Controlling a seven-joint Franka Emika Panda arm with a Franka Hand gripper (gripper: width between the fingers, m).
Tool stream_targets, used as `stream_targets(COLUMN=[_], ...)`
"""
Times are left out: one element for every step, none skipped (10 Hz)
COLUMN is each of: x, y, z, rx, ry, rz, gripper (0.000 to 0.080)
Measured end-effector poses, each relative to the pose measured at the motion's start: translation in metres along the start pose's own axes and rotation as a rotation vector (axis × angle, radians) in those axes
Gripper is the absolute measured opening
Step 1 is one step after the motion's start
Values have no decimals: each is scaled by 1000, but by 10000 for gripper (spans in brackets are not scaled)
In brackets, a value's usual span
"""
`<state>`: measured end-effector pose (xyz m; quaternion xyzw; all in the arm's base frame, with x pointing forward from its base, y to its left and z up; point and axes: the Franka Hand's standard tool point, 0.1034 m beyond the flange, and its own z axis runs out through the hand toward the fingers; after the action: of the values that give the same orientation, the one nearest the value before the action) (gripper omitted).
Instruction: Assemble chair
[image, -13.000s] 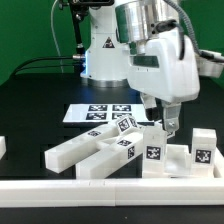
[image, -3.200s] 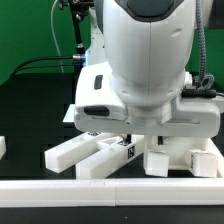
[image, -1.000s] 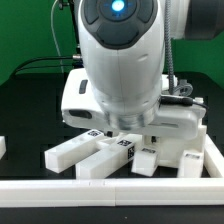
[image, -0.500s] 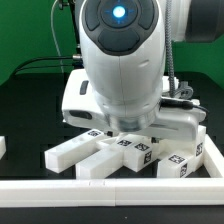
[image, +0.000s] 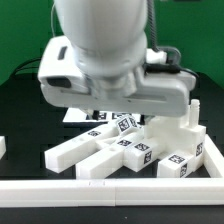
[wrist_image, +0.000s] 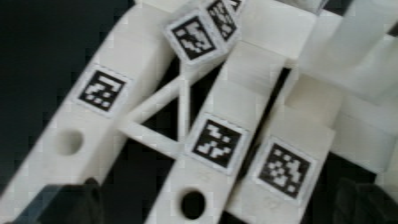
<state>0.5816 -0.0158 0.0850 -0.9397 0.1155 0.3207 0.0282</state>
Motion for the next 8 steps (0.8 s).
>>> stream_targets(x=[-2, -1, -1, 0, -1, -3, -8, -20], y=[9, 11, 10, 10, 11, 14, 17, 23], z=[-6, -9, -8, -8, -8, -11, -8, 2], rx=[8, 3, 3, 3, 5, 11, 21, 26], ry=[8, 20, 18, 18, 18, 26, 49, 52], rz=[2, 2, 2, 2, -1, -19, -31, -107], gripper=[649, 649, 649, 649, 649, 649, 649, 649])
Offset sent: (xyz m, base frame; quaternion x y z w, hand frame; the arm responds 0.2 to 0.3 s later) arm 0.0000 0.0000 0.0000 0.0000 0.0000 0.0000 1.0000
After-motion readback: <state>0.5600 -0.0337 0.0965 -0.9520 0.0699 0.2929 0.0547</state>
